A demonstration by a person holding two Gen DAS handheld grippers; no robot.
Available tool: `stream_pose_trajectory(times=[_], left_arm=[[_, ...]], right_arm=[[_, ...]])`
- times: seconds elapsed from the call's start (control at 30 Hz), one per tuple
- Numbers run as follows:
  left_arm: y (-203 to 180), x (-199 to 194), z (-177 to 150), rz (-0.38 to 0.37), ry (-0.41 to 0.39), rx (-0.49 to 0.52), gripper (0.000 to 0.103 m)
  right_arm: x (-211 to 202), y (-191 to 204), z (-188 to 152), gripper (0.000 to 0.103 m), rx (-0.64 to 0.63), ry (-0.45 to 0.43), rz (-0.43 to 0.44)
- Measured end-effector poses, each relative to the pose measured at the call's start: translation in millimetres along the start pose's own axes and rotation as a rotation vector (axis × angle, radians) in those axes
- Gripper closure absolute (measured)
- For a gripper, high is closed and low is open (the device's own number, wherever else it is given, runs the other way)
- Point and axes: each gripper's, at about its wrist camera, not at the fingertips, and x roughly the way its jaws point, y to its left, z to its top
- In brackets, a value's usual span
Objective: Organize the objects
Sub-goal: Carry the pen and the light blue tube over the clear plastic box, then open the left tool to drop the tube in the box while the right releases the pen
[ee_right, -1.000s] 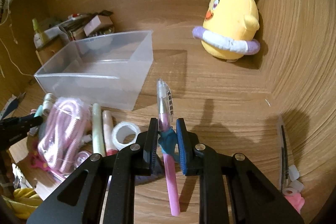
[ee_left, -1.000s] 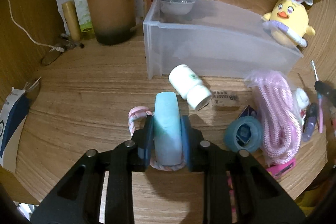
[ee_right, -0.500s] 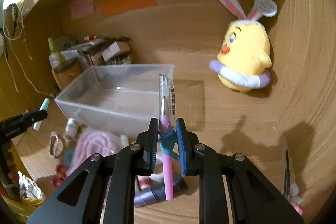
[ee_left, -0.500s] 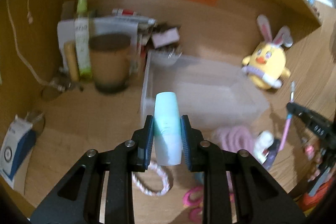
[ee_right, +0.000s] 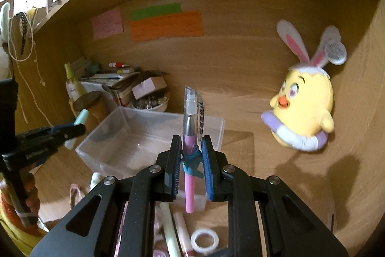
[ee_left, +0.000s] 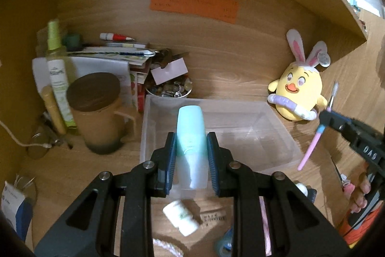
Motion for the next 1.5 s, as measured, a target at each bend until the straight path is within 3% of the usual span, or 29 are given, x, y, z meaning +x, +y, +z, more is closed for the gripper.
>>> stream_pose_trajectory(times=[0.3, 0.83, 0.9, 0.97, 1.07, 1.2, 1.37, 1.5], left_arm=[[9, 52, 2, 0.001, 0.109, 0.011, 0.078], [1, 75, -2, -0.013, 0.179, 0.058, 0.078], [2, 70, -1, -0.021, 0.170, 0.051, 0.071], [3, 63, 0, -0.022, 0.151, 0.044, 0.055], [2, 45, 1, -0.023, 0.111, 0.042, 0.045], [1, 20, 2, 0.000, 0.058, 0.051, 0.032], [7, -7, -9, 0.073, 0.012, 0.065, 0.009], [20, -18, -29, 0.102, 0.043, 0.046, 0.008]], right_arm=[[39, 13, 15, 0.088, -0.046, 0.023, -0.031], [129, 22, -2, 0.088, -0.061, 0.275, 0.051], [133, 23, -4, 0.088, -0.057, 0.297, 0.063], [131, 23, -5, 0.088, -0.049, 0.300, 0.069], [122, 24, -4, 0.086, -0.049, 0.295, 0.068], [93, 26, -4, 0.067, -0.047, 0.235, 0.047], [52, 25, -12, 0.051, -0.052, 0.156, -0.013], [23, 16, -30, 0.042, -0.006, 0.132, -0.051]])
